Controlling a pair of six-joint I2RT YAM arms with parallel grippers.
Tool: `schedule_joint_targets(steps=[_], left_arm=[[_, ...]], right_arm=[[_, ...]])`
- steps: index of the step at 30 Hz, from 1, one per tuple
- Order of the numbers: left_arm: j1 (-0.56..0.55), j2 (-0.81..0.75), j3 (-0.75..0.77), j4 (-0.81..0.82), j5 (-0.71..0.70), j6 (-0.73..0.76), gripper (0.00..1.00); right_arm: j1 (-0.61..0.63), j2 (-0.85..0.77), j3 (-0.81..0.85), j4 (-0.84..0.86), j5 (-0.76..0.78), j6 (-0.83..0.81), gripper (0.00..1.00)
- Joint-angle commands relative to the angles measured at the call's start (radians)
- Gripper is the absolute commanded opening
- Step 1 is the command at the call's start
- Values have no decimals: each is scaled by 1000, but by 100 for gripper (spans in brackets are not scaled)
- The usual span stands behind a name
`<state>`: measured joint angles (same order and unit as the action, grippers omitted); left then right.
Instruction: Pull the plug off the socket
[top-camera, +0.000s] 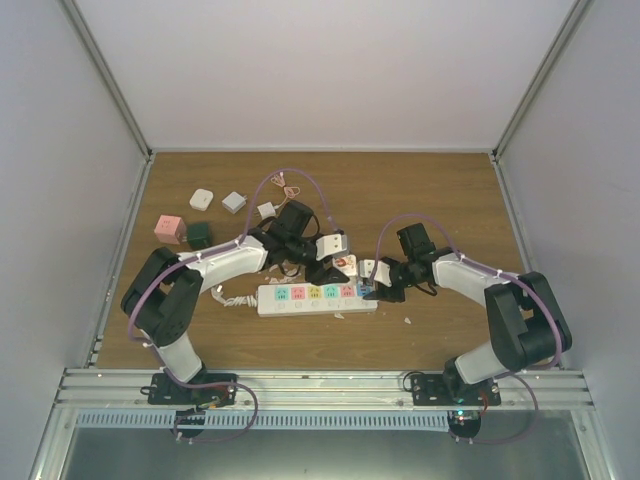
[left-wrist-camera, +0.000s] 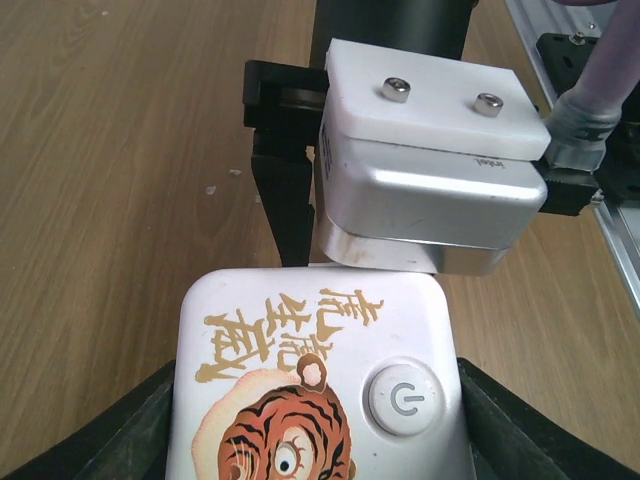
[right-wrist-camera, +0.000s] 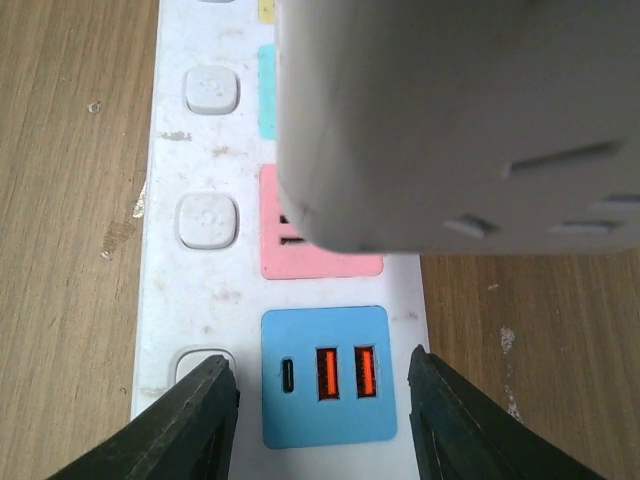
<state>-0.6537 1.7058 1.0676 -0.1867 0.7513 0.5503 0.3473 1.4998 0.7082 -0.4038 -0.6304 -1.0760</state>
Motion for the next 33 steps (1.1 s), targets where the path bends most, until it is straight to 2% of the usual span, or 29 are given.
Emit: schedule_joint_targets(steps=[1, 9, 18, 22, 33], left_arm=[[11, -45, 31, 36, 39, 16, 16], [84, -64, 69, -99, -20, 28, 17], [181, -89, 117, -248, -63, 48, 15], [223, -98, 152, -329, -105, 66, 15], [289, -103, 245, -587, -340, 168, 16]], right_arm=[[-10, 19, -22, -43, 97, -7, 49], [-14, -54, 96, -130, -4, 31, 52], [-13, -144, 213, -143, -106, 124, 54], [-13, -171, 221, -121, -123, 162, 55], [-9, -193, 162, -9, -126, 243, 56]])
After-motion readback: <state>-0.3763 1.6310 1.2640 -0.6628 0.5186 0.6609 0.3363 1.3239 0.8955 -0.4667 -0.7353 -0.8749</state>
